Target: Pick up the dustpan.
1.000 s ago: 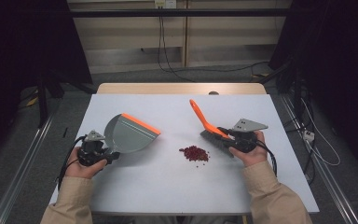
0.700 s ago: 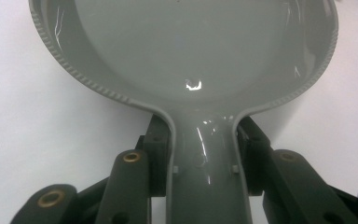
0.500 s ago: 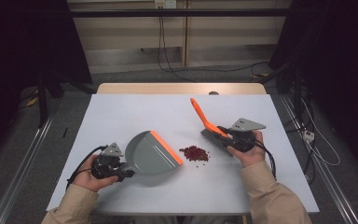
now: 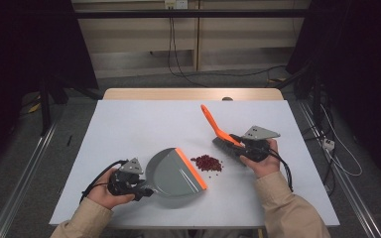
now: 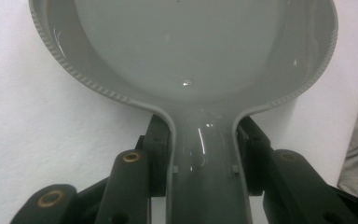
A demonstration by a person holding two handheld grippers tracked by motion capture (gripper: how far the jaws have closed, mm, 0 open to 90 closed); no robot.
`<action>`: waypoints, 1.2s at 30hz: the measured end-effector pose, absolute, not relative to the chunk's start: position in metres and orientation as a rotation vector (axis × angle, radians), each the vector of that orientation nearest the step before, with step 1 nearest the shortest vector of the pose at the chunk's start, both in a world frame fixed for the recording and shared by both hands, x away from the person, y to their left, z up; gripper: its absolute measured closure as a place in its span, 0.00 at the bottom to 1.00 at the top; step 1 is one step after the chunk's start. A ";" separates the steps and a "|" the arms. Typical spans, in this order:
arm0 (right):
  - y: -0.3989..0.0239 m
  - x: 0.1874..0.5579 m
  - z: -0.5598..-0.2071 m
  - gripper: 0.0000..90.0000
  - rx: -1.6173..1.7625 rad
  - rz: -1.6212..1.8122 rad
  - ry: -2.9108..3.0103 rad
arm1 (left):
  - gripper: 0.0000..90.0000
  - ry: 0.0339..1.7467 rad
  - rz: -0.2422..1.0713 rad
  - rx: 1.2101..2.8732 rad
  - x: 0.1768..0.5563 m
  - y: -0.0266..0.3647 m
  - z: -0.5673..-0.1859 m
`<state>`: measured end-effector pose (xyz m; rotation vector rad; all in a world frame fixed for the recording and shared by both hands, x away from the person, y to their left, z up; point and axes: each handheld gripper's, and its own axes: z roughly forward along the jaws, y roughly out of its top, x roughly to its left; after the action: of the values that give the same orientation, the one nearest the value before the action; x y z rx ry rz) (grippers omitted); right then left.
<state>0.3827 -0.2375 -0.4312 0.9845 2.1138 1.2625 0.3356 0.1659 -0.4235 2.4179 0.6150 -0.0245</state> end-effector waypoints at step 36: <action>-0.217 0.389 -0.418 0.78 1.115 1.100 2.208 | 0.70 0.599 -0.073 2.414 0.343 0.157 -0.432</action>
<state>0.3891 -0.2173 -0.4179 1.1145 2.2080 1.1003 0.3427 0.1567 -0.4317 2.4139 0.5994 -0.0731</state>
